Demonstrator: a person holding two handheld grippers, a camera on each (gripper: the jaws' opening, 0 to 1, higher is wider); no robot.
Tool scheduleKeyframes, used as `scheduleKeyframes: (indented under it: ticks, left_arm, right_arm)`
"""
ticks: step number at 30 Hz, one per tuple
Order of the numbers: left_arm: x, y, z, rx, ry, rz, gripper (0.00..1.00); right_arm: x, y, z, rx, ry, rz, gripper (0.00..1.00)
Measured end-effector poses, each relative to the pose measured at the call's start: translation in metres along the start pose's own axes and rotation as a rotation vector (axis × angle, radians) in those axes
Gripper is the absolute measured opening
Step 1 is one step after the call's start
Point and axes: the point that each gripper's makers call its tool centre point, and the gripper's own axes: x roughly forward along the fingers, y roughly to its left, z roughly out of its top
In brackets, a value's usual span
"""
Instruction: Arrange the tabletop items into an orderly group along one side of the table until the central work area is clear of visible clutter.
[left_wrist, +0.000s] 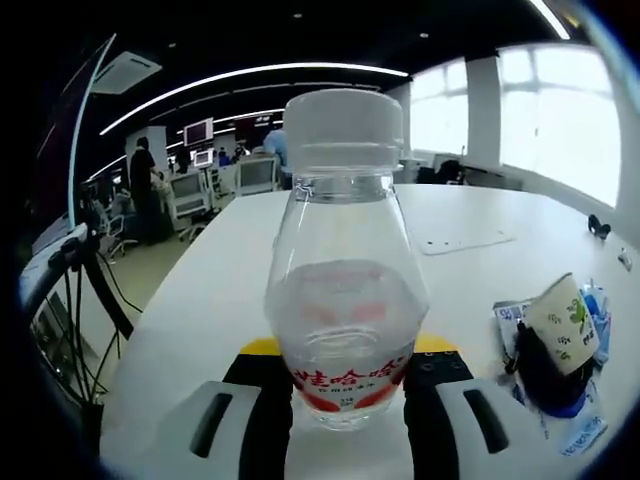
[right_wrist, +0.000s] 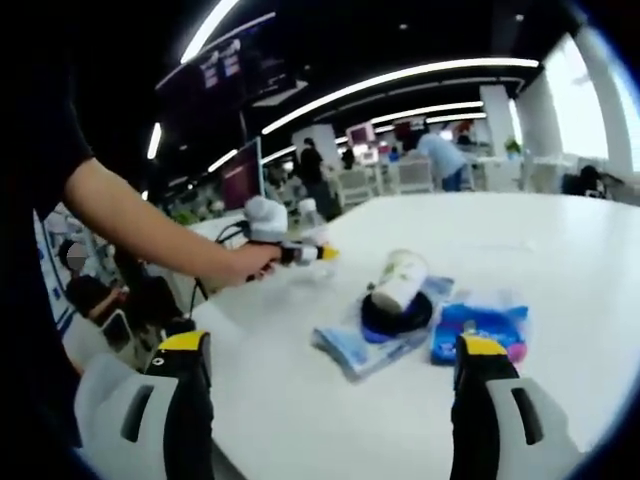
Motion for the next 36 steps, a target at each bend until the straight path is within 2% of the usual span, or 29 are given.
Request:
scheduleKeyframes:
  ticks: [12,22,36]
  left_arm:
    - [0.005,0.001,0.008,-0.004,-0.001,0.039,0.41]
    - [0.010,0.006,0.008,-0.027,0.005,0.089,0.41]
    - [0.012,0.008,0.008,0.002,0.016,0.073,0.41]
  right_arm:
    - [0.000,-0.003,0.001,0.005,0.006,-0.013,0.99]
    - [0.000,-0.001,-0.001,0.005,0.017,-0.008,0.98]
    - [-0.001,0.001,-0.001,-0.014,0.034,0.002,0.97]
